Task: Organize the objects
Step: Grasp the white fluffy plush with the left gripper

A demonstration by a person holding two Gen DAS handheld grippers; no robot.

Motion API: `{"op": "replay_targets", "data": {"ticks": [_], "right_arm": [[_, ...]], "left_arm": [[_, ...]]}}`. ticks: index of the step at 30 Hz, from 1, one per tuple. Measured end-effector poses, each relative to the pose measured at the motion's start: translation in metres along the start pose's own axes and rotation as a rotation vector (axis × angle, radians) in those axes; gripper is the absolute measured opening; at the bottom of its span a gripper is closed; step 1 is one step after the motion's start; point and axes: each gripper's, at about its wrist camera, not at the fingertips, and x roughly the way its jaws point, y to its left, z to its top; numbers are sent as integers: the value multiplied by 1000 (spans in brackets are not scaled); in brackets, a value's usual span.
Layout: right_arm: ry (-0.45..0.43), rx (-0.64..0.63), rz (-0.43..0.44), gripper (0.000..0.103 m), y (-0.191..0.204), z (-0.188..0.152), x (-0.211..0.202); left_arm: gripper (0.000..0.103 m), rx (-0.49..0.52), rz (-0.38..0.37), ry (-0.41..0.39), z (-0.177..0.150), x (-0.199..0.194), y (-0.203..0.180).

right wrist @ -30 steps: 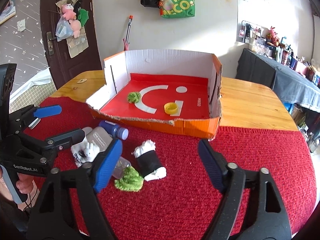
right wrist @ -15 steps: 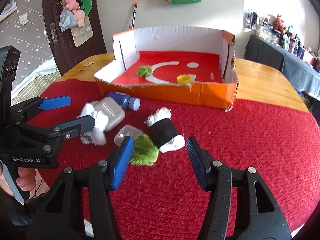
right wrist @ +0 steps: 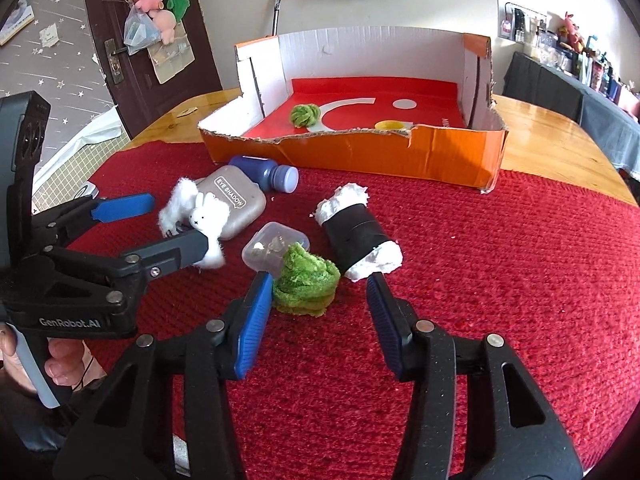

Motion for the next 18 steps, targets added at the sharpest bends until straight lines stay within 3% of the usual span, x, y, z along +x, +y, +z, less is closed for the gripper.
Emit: {"op": "replay_targets", "data": {"ticks": [8,12,18], "right_arm": [[7,-8,14,42,4,1,5],[7,-11,26,35,6,1,5],[6,-24,40,29,9,1,4]], "left_arm": [[91,-6,0,29,-5,11,-1],[89,-3,4,31,-5,12,-3],[67,14,-10,26,-5,11,-7]]}}
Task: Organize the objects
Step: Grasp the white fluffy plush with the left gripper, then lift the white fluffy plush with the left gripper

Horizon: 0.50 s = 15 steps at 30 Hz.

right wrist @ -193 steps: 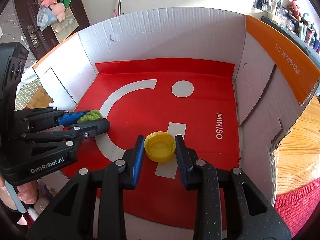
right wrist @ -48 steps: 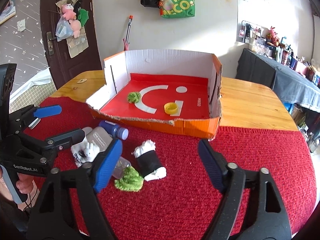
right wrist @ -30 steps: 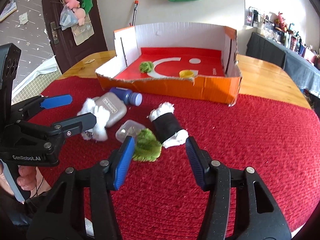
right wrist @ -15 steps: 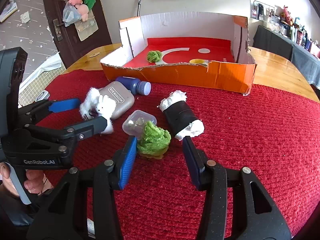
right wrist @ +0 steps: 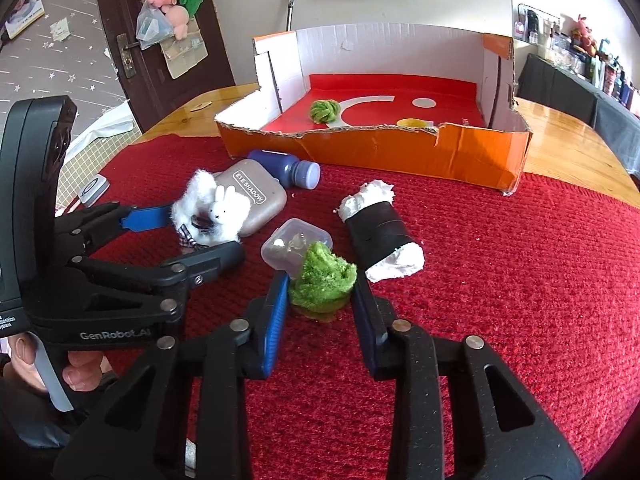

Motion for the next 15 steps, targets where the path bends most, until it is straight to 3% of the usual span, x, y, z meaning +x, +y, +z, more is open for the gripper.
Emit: {"op": "replay_targets", "data": {"ticks": [7,15], "right_arm": [[-15,1,3,28,1,2,-4],[-36,3,13,28,1,6,-12]], "left_arm": [[33,4,-27,-6,3,-6,1],[26,-12,-39,-44,8,-21,7]]}}
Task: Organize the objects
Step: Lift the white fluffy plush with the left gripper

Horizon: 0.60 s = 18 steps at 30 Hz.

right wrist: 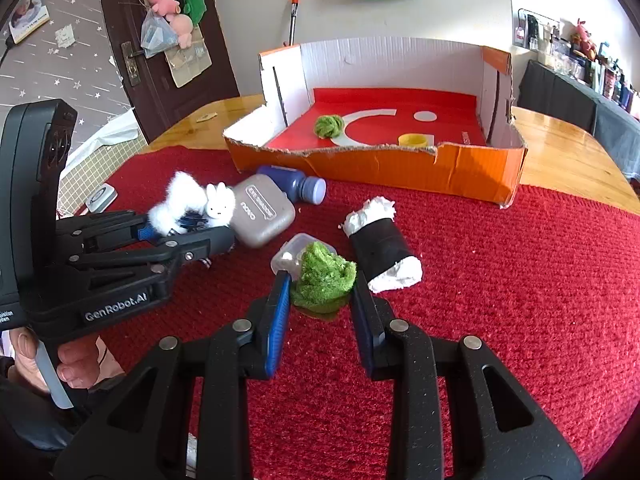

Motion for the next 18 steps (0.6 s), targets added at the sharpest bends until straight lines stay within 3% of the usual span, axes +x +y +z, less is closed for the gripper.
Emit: {"op": "replay_targets", "data": {"ticks": [18], "right_arm": [[-36,-3,23,28,4,11,-8]], "left_arm": [[26,-28,-44,-43,9,-20,5]]}}
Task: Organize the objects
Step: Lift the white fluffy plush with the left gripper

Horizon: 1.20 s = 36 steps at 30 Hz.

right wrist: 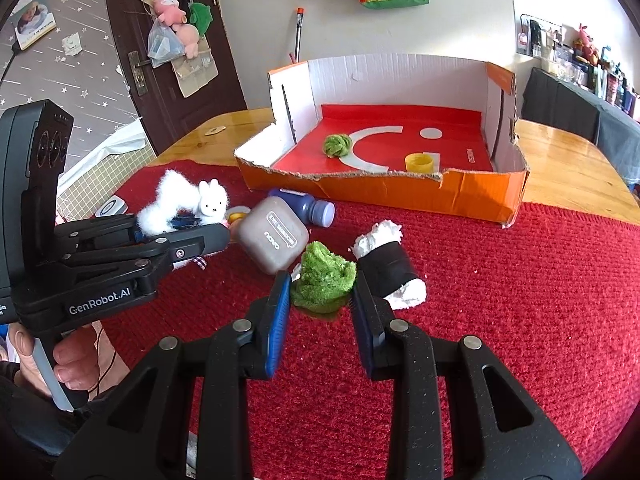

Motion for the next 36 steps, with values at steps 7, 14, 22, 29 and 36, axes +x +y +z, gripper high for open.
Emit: {"op": "replay_targets", "data": {"ticks": [7,14,22,29,36], "right_arm": [[-16,-7,5,28,1,6,-3],[-29,-12,12,28,3,11,-5],[-37,-20,18,28,5,15,-7],[-27,-16,18,28,4,13,-4],[-23,-14,19,28,4,12,-3]], "left_arm": [[26,-1,0,-9,4,-3,1],[26,-2,-1,-30,9,-8,2],[26,0,-5,-36,10,-9,1],[26,-3,-6,-31,9,-8,2],[26,-9,-17,-22,8,-5,3]]}}
